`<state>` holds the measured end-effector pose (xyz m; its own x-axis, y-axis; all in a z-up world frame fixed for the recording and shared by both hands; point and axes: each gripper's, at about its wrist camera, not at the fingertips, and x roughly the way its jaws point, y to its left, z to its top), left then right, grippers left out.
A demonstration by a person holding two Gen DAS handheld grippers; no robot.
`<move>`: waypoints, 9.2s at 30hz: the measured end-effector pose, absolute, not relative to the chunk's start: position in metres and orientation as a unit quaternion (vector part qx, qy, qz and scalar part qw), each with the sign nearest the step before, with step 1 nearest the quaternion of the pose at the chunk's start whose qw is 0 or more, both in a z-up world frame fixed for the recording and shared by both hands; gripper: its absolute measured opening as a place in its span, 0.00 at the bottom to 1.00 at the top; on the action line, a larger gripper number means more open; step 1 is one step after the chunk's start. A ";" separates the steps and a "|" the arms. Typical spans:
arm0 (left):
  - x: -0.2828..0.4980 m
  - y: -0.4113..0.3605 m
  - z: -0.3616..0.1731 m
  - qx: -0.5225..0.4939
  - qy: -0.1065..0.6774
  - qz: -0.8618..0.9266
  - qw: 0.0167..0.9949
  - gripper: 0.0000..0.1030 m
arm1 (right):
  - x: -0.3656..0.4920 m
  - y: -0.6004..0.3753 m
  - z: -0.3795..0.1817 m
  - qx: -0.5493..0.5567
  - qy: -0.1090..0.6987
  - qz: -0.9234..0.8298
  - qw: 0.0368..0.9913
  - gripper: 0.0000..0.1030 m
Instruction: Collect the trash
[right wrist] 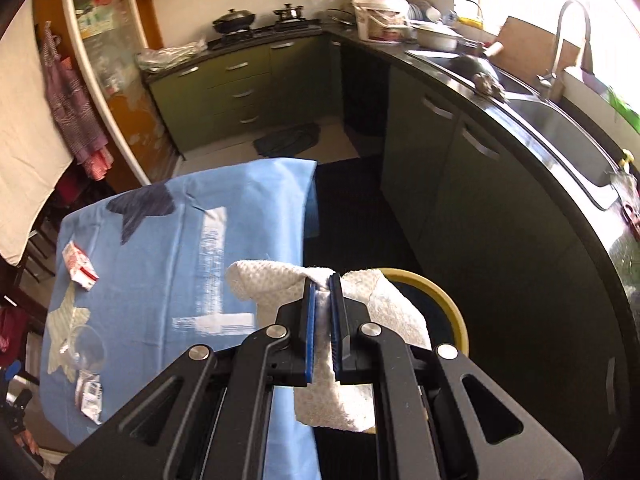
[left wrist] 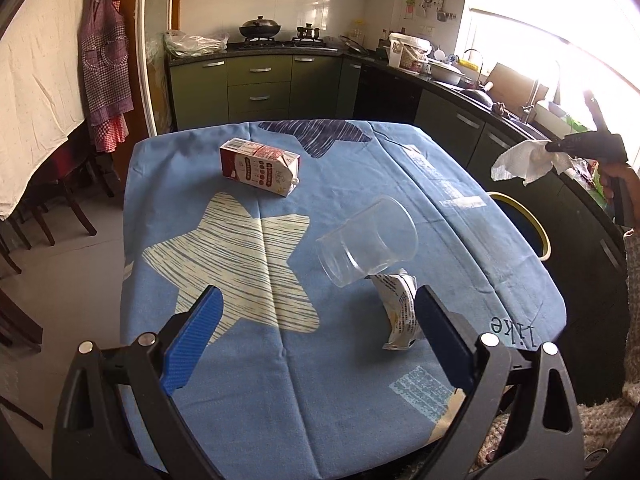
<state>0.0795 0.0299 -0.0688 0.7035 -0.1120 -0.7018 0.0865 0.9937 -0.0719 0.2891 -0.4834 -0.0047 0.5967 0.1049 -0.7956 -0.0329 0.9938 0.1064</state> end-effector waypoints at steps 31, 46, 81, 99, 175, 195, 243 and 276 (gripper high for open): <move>0.209 -0.055 -0.057 0.011 0.499 -0.135 0.856 0.89 | 0.269 -0.529 -0.096 0.050 0.486 0.015 0.872 0.65; 0.255 -0.079 -0.091 0.090 0.605 -0.109 0.784 0.54 | 0.267 -0.532 -0.110 0.054 0.497 0.027 0.865 0.65; 0.239 -0.153 0.006 0.186 0.497 -0.174 0.829 0.03 | 0.239 -0.541 -0.082 0.057 0.464 0.024 0.884 0.65; 0.292 -0.436 -0.037 0.246 0.441 -0.371 0.780 0.03 | 0.164 -0.630 -0.082 0.077 0.449 -0.063 0.888 0.65; 0.044 0.079 -0.060 -0.061 0.337 -0.025 0.939 0.71 | 0.181 -0.243 -0.056 -0.058 0.528 0.276 0.801 0.27; 0.064 0.011 -0.056 -0.014 0.360 -0.065 0.931 0.71 | 0.295 -0.531 -0.102 0.028 0.516 -0.032 0.855 0.51; 0.364 0.067 -0.116 -0.172 0.570 0.208 0.776 0.72 | 0.264 -0.501 -0.142 0.059 0.505 0.093 0.856 0.60; 0.285 0.019 -0.062 -0.037 0.541 0.042 0.839 0.32 | 0.214 -0.498 -0.121 0.064 0.487 0.101 0.865 0.60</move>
